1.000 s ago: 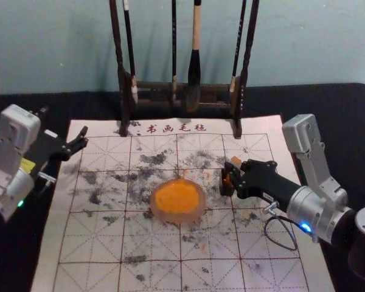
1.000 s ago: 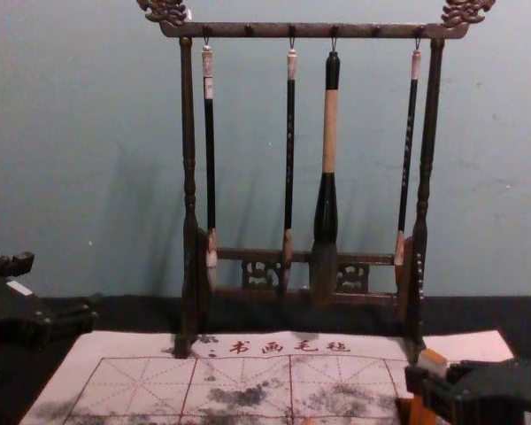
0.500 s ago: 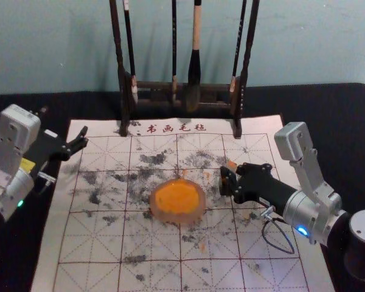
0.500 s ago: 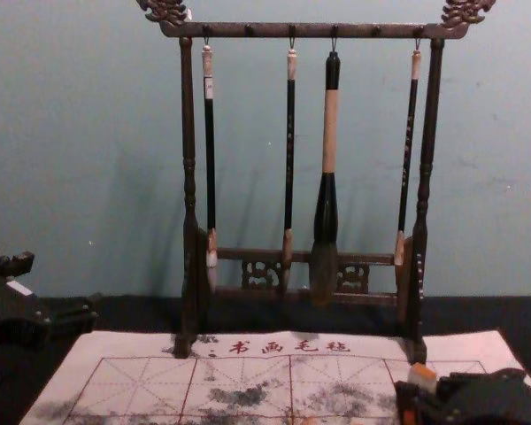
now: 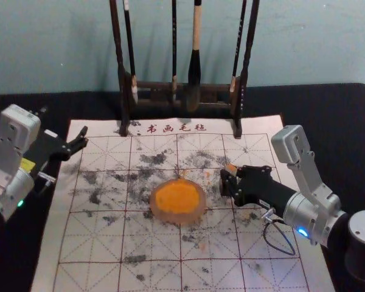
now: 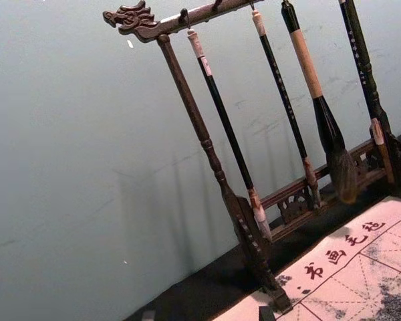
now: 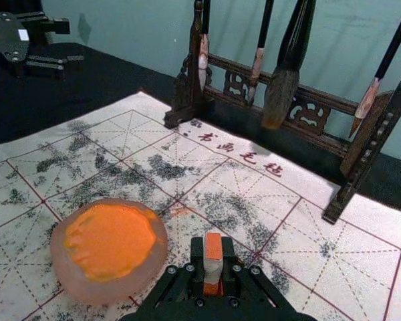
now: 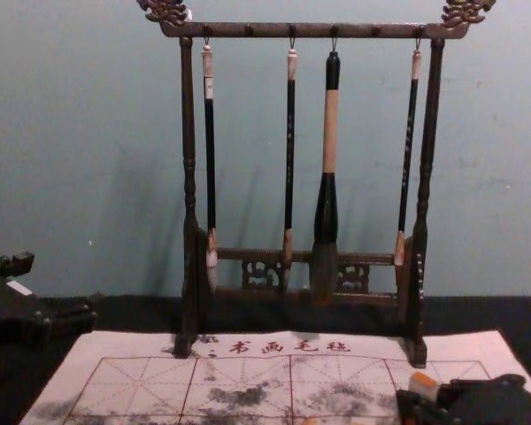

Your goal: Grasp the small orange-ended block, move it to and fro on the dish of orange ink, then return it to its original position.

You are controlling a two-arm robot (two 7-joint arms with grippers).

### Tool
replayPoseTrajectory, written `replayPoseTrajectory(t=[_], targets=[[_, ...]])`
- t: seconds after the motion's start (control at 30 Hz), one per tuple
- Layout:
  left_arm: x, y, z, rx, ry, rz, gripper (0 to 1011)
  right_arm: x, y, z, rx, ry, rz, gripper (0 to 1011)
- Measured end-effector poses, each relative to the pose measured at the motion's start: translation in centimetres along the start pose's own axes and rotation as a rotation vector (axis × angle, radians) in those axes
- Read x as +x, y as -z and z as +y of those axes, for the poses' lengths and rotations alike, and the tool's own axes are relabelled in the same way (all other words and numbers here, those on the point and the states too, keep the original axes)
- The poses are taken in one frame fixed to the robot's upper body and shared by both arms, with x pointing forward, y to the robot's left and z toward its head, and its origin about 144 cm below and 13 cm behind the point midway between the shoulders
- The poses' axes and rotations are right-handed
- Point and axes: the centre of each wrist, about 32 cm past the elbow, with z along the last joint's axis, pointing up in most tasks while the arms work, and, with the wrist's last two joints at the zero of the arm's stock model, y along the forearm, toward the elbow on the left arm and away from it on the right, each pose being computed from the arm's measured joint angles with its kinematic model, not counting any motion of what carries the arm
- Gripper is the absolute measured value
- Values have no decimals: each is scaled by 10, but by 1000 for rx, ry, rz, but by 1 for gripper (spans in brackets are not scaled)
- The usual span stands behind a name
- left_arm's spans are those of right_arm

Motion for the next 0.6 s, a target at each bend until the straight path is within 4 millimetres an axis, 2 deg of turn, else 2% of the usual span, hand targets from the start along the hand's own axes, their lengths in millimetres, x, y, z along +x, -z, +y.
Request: replayPoseTrajectory(t=[0.6], targets=[[0, 0, 0, 0, 0, 0, 1001, 0, 0, 0, 3, 2, -14, 116]])
